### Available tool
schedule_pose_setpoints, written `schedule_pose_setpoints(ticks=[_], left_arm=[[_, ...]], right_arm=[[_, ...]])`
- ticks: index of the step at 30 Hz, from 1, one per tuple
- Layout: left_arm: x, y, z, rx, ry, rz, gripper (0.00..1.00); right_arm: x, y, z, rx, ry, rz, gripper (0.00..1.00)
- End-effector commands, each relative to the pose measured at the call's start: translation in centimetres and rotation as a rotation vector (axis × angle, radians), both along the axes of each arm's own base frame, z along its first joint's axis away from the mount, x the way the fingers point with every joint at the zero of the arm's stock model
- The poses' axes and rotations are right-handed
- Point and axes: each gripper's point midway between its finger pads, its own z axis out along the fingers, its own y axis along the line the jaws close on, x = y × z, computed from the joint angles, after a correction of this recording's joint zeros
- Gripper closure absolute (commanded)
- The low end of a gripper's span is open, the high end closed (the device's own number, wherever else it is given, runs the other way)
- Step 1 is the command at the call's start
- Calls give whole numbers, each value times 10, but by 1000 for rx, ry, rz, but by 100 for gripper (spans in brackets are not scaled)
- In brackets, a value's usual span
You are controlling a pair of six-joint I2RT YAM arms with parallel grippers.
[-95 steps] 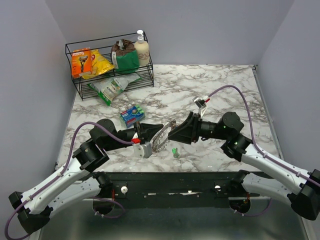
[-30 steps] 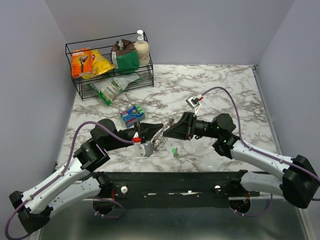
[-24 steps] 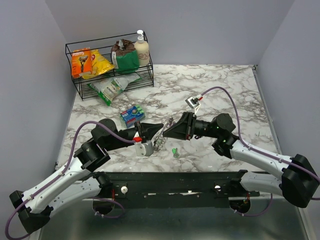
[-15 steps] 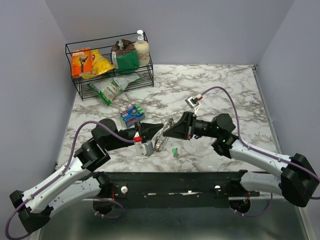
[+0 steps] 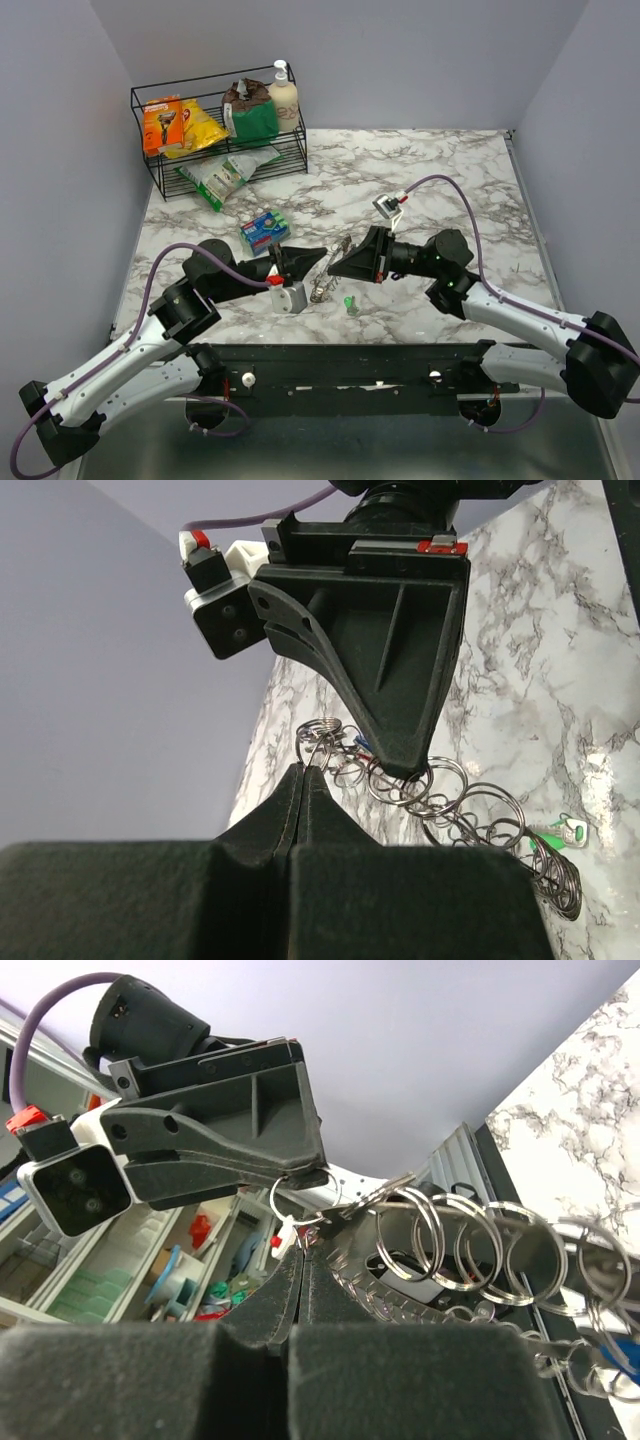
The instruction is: Put the keys on the keyring
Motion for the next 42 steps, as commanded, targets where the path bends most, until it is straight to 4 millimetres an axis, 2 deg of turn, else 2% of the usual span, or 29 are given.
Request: schedule_pose_setpoints(ticks=[1,3,4,6,7,9,10,12,13,14,19,22,23,25,26,28,29,30,35,37,38,40,42], left_arm=[[4,5,8,-41,5,42,100],[4,6,9,-44,28,51,100],[4,6,8,-43,38,53,94],[5,7,9,-51,63,63,78],[4,8,10,-57,73,66,65],[4,9,12,-75,101,70,53],[3,9,14,-83,112,73,43],[2,9,15,-94,150,73,34],[2,10,17,-102,165,75,25],[0,10,22,-123,197,74,22],[-2,11,24,-128,308,90,6],[0,14,28,-134,368,122,1],[3,17,36,-161,393,152,1],[7,18,32,-141,442,190,1],[11,22,41,-161,452,223,1],[16,23,33,-119,492,263,1],[17,24,40,-131,501,274,1],[18,25,37,-116,520,291,1],[13,19,48,-132,609,268,1],[13,15,44,-112,661,262,1],[11,14,52,-120,684,252,1],[14,9,39,-62,762,259,1],[7,4,40,-33,834,219,1]], right_arm=[[0,-4,10,-2,-84,-32,99],[2,-4,9,-26,-86,-42,99],[3,-4,9,-36,-107,-48,99],[3,-5,12,-54,-120,-57,99],[4,-5,13,-58,-140,-61,99],[4,-6,16,-67,-155,-64,99],[3,-6,16,-74,-174,-64,99],[3,-7,19,-83,-190,-69,99],[4,-7,19,-88,-206,-72,99],[3,-7,20,-91,-213,-71,99],[2,-10,30,-112,-293,-72,99],[-1,-10,32,-122,-331,-51,99],[-2,-10,33,-125,-336,-47,99],[-4,-10,34,-128,-364,-27,99],[-5,-10,36,-126,-370,-22,99],[-9,-10,36,-124,-386,2,99],[-10,-10,35,-127,-387,8,99],[-12,-10,38,-123,-395,16,99],[-16,-10,35,-134,-413,50,99],[-16,-10,35,-134,-422,55,99],[-16,-10,34,-137,-421,62,99],[-16,-10,32,-140,-419,61,99],[-15,-10,30,-147,-415,52,99]])
